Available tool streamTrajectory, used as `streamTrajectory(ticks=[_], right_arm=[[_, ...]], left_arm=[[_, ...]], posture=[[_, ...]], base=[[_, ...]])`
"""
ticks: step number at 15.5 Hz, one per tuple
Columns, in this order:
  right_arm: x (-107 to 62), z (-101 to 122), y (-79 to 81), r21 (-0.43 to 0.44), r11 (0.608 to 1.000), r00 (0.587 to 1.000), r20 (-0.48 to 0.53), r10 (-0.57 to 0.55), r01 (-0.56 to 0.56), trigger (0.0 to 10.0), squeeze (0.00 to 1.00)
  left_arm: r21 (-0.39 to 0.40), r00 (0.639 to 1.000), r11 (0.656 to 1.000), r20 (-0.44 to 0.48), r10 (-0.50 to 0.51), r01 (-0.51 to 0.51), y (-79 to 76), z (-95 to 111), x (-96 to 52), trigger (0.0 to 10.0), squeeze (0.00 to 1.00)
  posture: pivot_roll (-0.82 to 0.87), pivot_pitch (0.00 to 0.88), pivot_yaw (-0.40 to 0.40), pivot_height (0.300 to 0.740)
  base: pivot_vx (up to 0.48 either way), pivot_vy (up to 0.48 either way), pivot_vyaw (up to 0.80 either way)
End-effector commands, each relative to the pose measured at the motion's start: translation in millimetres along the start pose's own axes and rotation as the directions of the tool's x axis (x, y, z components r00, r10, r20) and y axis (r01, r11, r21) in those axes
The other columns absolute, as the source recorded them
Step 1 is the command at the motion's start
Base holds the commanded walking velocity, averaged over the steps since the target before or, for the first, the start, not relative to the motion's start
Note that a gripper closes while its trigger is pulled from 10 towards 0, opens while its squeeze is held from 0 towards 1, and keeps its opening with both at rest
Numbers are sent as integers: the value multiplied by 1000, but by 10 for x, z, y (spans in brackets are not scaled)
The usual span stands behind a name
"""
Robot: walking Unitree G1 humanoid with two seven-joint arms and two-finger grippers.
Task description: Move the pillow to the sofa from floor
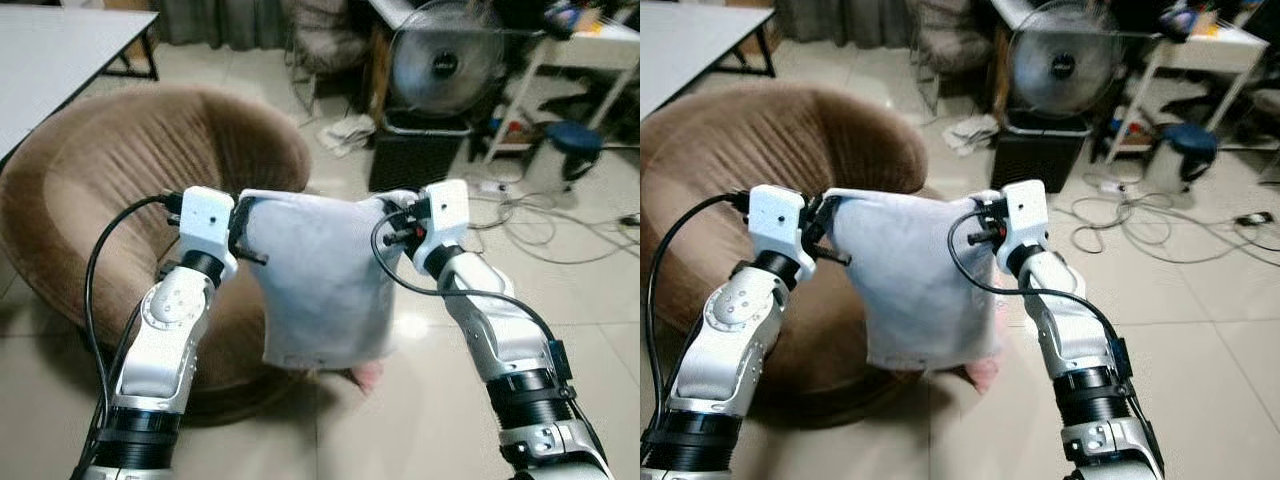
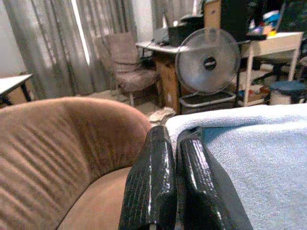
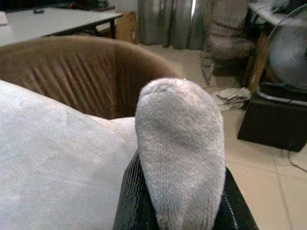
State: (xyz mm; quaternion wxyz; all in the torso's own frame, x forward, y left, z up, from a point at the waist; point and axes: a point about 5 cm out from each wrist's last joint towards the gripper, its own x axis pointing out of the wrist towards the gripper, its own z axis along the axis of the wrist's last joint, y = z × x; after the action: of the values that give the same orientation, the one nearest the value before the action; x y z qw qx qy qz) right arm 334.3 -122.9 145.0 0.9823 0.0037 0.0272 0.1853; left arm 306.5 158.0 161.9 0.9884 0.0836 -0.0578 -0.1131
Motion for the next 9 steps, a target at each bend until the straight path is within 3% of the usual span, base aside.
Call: streamTrajectory(ticks=[1, 2, 9], right_arm=[[-24, 19, -75, -36, 999, 999, 6, -32, 33, 10000, 0], [-26, 13, -61, -37, 999, 1000, 4, -16, 16, 10000, 0], [-26, 10, 12, -49, 998, 1000, 5, 30, -30, 10000, 0]], left_arm=[[18, 998, 998, 39, 56, -57, 95, 78, -15, 10000, 0], [18, 998, 998, 39, 53, -54, 90, 78, -16, 10000, 0], [28, 998, 998, 37, 58, -59, 97, 77, -30, 10000, 0]], posture=[[93, 0, -56, 740], [93, 0, -56, 740], [100, 0, -64, 740]], base=[[375, 0, 0], [375, 0, 0], [372, 0, 800]])
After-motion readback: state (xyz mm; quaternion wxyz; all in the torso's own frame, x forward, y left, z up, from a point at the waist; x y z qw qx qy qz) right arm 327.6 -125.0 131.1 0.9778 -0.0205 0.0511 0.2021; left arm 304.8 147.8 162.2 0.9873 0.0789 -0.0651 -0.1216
